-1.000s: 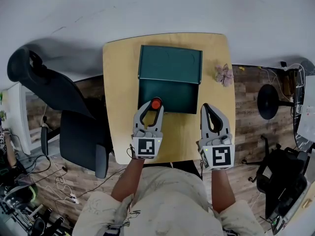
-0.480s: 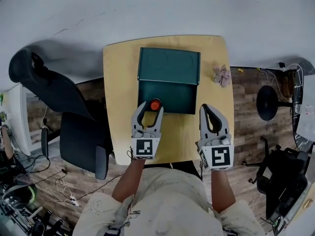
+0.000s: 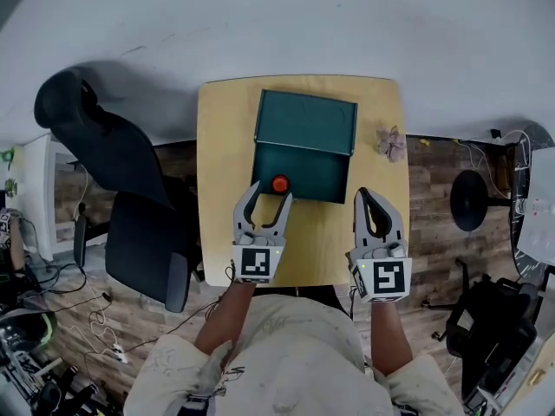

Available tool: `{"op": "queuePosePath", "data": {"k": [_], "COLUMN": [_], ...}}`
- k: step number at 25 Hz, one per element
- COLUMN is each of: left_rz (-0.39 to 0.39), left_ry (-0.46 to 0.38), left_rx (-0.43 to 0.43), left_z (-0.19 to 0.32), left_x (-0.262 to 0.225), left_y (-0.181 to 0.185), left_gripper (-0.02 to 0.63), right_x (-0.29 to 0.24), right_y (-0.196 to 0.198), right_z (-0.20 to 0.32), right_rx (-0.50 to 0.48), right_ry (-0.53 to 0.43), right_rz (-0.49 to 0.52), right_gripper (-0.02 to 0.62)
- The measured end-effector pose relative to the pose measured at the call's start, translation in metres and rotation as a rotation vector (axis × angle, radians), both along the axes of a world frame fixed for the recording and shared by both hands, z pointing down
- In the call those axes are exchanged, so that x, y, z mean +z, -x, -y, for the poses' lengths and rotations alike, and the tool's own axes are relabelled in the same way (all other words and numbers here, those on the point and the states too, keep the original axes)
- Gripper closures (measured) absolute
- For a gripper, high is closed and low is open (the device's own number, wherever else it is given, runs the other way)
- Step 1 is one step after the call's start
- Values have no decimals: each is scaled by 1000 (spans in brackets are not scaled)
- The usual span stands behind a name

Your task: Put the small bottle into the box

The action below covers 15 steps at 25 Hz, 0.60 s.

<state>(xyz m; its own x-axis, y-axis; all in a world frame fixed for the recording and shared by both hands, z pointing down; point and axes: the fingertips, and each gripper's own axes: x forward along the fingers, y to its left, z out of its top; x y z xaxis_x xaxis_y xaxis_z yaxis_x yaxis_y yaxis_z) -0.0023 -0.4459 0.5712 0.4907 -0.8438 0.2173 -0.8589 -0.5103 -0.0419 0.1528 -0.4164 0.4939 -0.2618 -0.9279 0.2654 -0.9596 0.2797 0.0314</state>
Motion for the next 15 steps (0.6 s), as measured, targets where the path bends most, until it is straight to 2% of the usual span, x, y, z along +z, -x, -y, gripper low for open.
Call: {"op": "queuePosePath", "data": {"k": [8,15], "left_rz": [3,-41], "left_ry": [-57,-146], "left_rx": [-74,-173], "left_z": [-15,-36], "left_x": [-40,-95], "left_y": [24,67], "left_gripper": [363,364], "right_x": [-24,-42], "right_y": [7,23], "right_z": [-12,-19], "right_rx": [-36,-81], "right_ry": [-48,-97], "right_rz": [10,9], "right_gripper": [580,580]}}
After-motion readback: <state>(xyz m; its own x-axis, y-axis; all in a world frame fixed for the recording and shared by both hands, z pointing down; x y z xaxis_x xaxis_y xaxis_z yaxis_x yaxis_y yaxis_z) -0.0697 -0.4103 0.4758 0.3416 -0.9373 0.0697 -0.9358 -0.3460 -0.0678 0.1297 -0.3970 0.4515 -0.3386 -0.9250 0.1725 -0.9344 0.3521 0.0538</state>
